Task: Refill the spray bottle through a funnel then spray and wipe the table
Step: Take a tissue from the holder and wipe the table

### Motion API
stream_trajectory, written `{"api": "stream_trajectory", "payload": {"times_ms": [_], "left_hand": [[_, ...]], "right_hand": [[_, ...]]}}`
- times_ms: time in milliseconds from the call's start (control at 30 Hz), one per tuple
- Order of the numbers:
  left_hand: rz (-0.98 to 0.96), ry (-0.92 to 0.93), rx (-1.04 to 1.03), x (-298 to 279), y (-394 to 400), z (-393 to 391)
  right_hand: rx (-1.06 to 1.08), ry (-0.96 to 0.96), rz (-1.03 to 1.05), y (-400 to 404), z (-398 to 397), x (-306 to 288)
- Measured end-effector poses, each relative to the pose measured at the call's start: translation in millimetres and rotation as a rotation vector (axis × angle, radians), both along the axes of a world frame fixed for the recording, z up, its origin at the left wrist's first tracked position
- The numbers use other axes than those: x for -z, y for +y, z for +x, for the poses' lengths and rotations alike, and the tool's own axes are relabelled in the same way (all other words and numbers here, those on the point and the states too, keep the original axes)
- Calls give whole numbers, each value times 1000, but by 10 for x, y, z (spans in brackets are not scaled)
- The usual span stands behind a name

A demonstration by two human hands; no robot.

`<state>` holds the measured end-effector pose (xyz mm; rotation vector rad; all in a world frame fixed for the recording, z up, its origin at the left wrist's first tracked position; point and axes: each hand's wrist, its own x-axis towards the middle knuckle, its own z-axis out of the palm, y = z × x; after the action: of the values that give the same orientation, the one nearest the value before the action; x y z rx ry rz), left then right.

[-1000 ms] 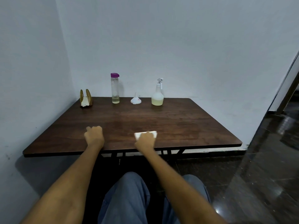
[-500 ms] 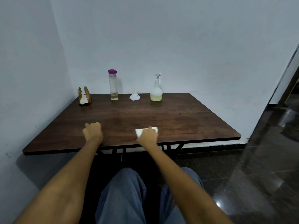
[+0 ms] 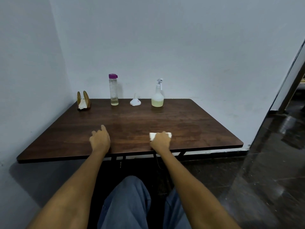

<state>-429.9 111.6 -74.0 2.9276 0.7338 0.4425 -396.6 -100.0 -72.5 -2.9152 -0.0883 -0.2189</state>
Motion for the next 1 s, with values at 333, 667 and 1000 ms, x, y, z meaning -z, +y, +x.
{"api": "stream_trajectory", "payload": {"times_ms": [333, 667, 1000], "left_hand": [[-106, -48, -115, 97, 554, 254], [-76, -33, -149, 149, 687, 789], [-61, -48, -77, 130, 420, 1127]], "right_hand": [[-510, 39, -15, 1563, 118, 65], [-403, 116, 30, 1730, 1205, 12], [27, 103, 20, 81, 1930, -84]]}}
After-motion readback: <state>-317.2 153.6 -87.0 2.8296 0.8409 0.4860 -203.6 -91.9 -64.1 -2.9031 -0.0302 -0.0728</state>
